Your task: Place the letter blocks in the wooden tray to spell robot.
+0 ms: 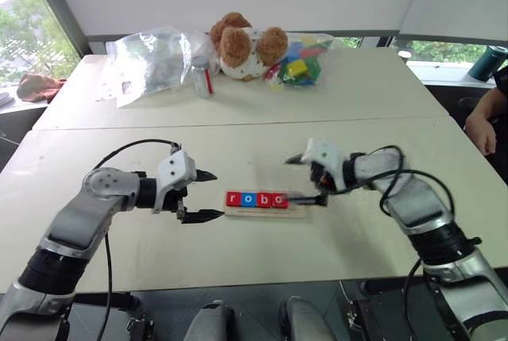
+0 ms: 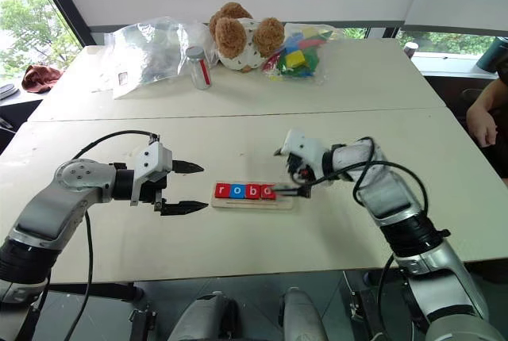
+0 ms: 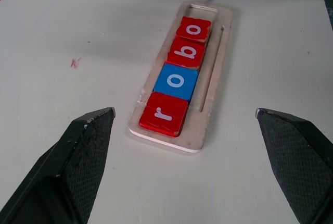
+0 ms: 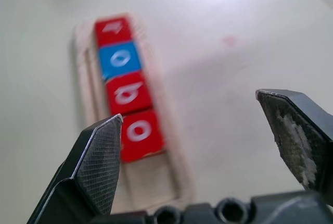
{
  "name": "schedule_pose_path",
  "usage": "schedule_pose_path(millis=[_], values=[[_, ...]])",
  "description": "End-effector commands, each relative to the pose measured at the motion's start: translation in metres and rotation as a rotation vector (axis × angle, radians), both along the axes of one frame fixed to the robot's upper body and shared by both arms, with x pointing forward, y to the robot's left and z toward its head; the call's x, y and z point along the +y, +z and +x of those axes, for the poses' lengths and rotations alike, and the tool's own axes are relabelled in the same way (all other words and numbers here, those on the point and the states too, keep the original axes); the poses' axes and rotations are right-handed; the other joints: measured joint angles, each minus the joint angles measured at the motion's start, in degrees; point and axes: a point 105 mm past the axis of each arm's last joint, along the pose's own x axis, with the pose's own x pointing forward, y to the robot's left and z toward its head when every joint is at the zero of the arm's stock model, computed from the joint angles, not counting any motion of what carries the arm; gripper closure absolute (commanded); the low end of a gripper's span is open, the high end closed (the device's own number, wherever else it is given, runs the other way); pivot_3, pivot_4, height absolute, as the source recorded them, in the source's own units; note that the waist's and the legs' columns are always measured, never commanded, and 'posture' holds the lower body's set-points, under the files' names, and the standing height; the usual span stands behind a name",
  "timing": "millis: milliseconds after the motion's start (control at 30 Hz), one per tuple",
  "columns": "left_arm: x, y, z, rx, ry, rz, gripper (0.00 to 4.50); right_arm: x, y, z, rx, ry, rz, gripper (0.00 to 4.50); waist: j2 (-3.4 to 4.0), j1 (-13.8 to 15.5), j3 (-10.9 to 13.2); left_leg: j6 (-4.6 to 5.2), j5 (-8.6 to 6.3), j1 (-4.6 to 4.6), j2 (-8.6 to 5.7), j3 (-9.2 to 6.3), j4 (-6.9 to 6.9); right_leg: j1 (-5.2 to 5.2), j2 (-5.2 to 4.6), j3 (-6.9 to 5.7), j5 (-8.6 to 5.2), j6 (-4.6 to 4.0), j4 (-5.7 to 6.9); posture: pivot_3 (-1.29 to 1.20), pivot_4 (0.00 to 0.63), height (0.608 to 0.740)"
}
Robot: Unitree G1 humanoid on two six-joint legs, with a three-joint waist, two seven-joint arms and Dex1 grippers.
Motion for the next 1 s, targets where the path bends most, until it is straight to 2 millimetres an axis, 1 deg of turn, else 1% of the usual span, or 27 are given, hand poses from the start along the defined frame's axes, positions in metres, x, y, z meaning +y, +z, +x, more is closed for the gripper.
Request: schedule_pose_path(millis=[33, 100, 167, 200, 233, 267, 333, 400, 467, 567, 667, 967, 1000], values=[[-0.013, 0.021, -0.003, -0.053, -0.053, -0.057, 0.0, -0.041, 0.025, 0.006, -0.082, -0.357, 0.149, 0.03, -0.07, 0.11, -0.05, 0.0, 0.0, -0.01, 0.0, -0.03, -0.01, 0.0, -0.01, 0.0, 0.0, 0.0, -0.01, 0.0, 0.15, 0.74], [-0.025, 0.025, -0.004, -0.06, -0.099, -0.077, 0.0, -0.082, 0.022, 0.01, -0.174, -0.715, 0.203, 0.03, -0.18, 0.41, -0.11, -0.01, 0.0, -0.01, 0.0, -0.1, -0.03, 0.02, -0.02, -0.01, 0.0, 0.0, -0.01, 0.0, 0.15, 0.74], [-0.037, 0.027, -0.004, -0.063, -0.144, -0.092, 0.0, -0.121, 0.02, 0.001, -0.271, -1.069, 0.246, 0.03, -0.17, 0.77, -0.12, -0.06, 0.02, -0.04, -0.01, -0.08, -0.03, 0.0, -0.03, 0.03, 0.0, -0.01, -0.02, 0.0, 0.15, 0.74], [-0.041, 0.027, -0.004, -0.063, -0.157, -0.096, 0.0, -0.133, 0.019, -0.005, -0.3, -1.179, 0.259, 0.03, -0.08, 0.84, -0.13, -0.12, 0.05, -0.04, -0.02, -0.06, -0.02, -0.02, -0.02, 0.05, 0.0, -0.01, 0.01, 0.0, 0.15, 0.74], [-0.044, 0.027, -0.004, -0.065, -0.172, -0.1, 0.0, -0.137, 0.012, -0.012, -0.279, -1.243, 0.28, 0.03, -0.01, 0.84, -0.12, -0.43, 0.23, -0.07, -0.07, 0.0, -0.01, -0.1, -0.03, 0.12, 0.0, -0.01, 0.04, 0.0, 0.15, 0.74], [-0.048, 0.027, -0.004, -0.065, -0.188, -0.105, 0.0, -0.14, 0.005, -0.019, -0.273, -1.281, 0.271, 0.03, 0.01, 0.86, -0.12, -0.48, 0.26, -0.09, -0.1, 0.07, -0.02, -0.13, -0.04, 0.18, 0.0, -0.01, 0.06, 0.0, 0.15, 0.74], [-0.054, 0.025, 0.0, -0.067, -0.206, -0.108, 0.0, -0.141, -0.018, -0.037, -0.216, -1.356, 0.241, 0.03, 0.02, 0.84, -0.13, -0.48, 0.26, -0.09, -0.09, 0.06, -0.03, -0.15, 0.03, 0.17, 0.01, -0.01, 0.07, 0.0, 0.15, 0.74], [-0.055, 0.023, 0.003, -0.066, -0.216, -0.103, 0.0, -0.139, -0.038, -0.052, -0.141, -1.418, 0.228, 0.03, 0.02, 0.67, -0.14, -0.44, 0.25, -0.08, -0.04, 0.03, -0.08, -0.14, 0.13, 0.12, 0.0, -0.01, 0.07, 0.0, 0.15, 0.74], [-0.056, 0.021, 0.004, -0.065, -0.224, -0.1, 0.0, -0.132, -0.053, -0.06, -0.067, -1.432, 0.233, 0.03, 0.02, 0.06, -0.14, -0.17, 0.1, -0.04, -0.04, 0.05, -0.08, -0.14, 0.16, 0.14, 0.0, -0.01, 0.11, 0.0, 0.15, 0.74], [-0.057, 0.021, 0.006, -0.067, -0.228, -0.1, 0.0, -0.125, -0.076, -0.067, 0.044, -1.459, 0.255, 0.03, 0.02, -0.56, -0.14, -0.13, 0.1, 0.07, -0.07, 0.12, -0.03, -0.06, 0.21, 0.14, 0.01, 0.0, 0.19, 0.0, 0.15, 0.74], [-0.058, 0.021, 0.007, -0.069, -0.224, -0.103, 0.0, -0.13, -0.087, -0.064, 0.078, -1.491, 0.257, 0.03, 0.02, -0.47, -0.14, -0.12, 0.1, 0.13, -0.07, 0.1, -0.02, -0.01, 0.24, 0.12, 0.0, 0.0, 0.25, 0.0, 0.15, 0.74], [-0.052, 0.016, 0.008, -0.064, -0.178, -0.098, 0.0, -0.146, -0.097, -0.032, 0.085, -1.508, 0.29, 0.03, 0.0, -0.55, -0.15, -0.13, 0.1, 0.2, -0.06, 0.08, 0.0, 0.07, 0.24, 0.1, 0.0, 0.0, 0.25, 0.0, 0.15, 0.74], [-0.051, 0.016, 0.008, -0.065, -0.172, -0.096, 0.0, -0.147, -0.098, -0.031, 0.084, -1.513, 0.292, 0.26, -0.01, -0.55, -0.16, -0.13, 0.1, 0.21, -0.06, 0.08, 0.0, 0.09, 0.23, 0.1, 0.0, 0.0, 0.25, 0.0, 0.15, 0.74]])
